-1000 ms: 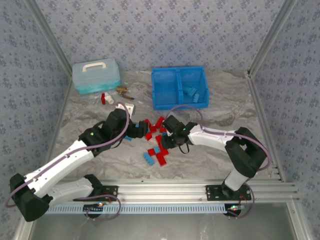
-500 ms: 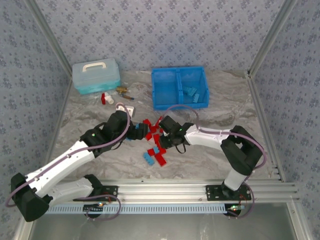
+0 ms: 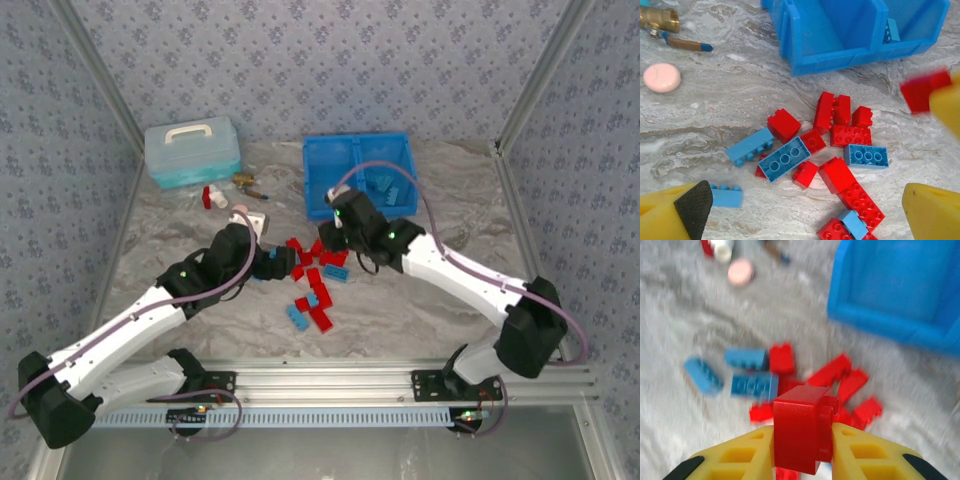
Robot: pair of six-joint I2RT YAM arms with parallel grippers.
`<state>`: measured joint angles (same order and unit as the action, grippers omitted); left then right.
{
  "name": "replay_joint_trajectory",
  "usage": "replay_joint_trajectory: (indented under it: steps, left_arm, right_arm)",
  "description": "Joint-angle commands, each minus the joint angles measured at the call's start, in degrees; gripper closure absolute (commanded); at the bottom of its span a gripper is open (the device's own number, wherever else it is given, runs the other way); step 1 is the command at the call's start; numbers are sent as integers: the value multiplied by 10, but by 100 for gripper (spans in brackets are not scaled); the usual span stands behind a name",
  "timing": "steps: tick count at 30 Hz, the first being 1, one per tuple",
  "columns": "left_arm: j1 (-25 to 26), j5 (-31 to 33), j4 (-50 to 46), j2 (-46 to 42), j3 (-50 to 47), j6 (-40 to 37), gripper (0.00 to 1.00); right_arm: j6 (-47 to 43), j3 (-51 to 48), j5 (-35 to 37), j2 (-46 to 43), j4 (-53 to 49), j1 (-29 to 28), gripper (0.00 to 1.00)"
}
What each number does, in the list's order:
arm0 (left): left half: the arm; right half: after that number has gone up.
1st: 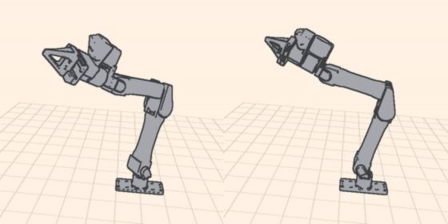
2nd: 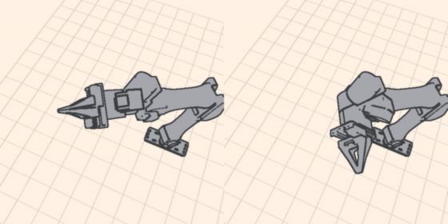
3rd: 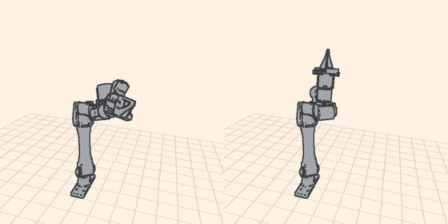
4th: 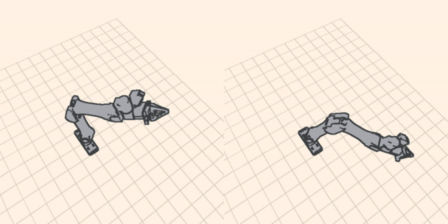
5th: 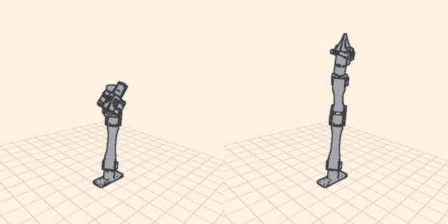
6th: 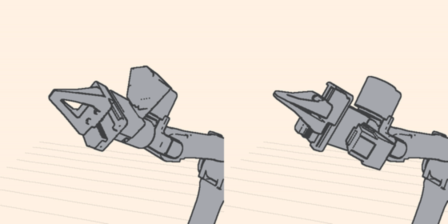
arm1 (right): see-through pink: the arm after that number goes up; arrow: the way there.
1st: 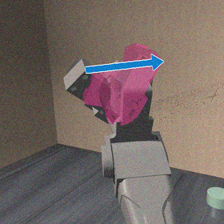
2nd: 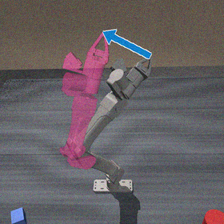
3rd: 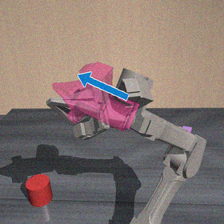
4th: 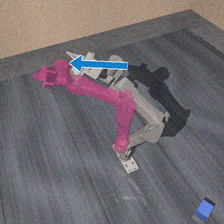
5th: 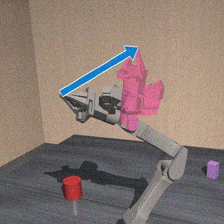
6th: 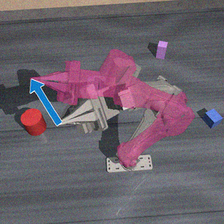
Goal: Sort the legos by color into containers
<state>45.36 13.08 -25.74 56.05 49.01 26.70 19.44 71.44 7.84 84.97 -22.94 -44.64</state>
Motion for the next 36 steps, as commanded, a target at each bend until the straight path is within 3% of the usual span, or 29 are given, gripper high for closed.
replay_joint_trajectory:
  steps: [1,7,13,19,24,28,33,36]
  left_arm:
    - [-1,-20,15,5,-3,23,1]
    - [0,-25,-9,7,-9,82,1]
    - [13,-30,-12,8,-34,153,1]
    - [40,-24,-14,44,-45,240,1]
    - [64,-13,-9,104,-38,288,5]
    - [75,-10,-3,165,-16,311,12]
    - [83,-12,6,250,33,315,23]
    - [83,-14,9,303,67,312,27]
  right_arm:
    - [-38,87,8,88,13,47,69]
    - [-40,283,-1,272,-29,109,70]
    - [-43,465,-9,441,-95,129,70]
    - [-27,532,-30,509,-113,139,61]
    - [-31,542,-32,478,-143,144,49]
    - [-38,491,-31,401,-138,144,47]
    - [-22,308,-36,224,-61,131,45]
    - [-8,192,-24,106,-26,119,36]
